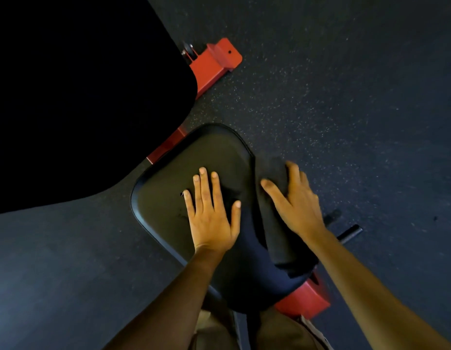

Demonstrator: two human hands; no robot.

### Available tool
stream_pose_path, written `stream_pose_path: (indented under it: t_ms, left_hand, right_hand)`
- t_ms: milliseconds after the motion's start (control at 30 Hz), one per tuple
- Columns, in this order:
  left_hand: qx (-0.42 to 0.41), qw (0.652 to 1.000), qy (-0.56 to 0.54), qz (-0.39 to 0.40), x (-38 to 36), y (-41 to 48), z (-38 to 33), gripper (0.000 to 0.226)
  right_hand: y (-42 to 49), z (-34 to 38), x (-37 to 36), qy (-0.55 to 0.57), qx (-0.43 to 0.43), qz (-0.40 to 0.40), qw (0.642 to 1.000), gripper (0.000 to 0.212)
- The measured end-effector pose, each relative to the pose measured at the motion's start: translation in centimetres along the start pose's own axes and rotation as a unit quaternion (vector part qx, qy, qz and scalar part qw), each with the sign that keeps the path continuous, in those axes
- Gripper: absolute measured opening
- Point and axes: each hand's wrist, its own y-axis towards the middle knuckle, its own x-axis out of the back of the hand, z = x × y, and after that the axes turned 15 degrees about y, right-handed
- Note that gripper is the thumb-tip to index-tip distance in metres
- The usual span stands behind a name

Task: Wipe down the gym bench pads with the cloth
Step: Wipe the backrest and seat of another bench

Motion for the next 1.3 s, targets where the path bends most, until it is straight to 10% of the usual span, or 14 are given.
stream_pose_path:
  t_ms: [967, 1300]
  left_hand:
    - [-0.011, 1.0, -0.002, -0.01, -0.2, 0.0, 0.2, 0.069]
    - [-0.008, 0.999, -0.027, -0.032, -0.6, 0.1, 0.6, 0.066]
  right_hand:
    - [-1.2, -1.0, -1.2, -0.094, 0.039, -0.039, 0.994, 0.07]
    - [5.4, 7.4, -5.7, -0.254, 0.221, -0.088, 0.938, 0.066]
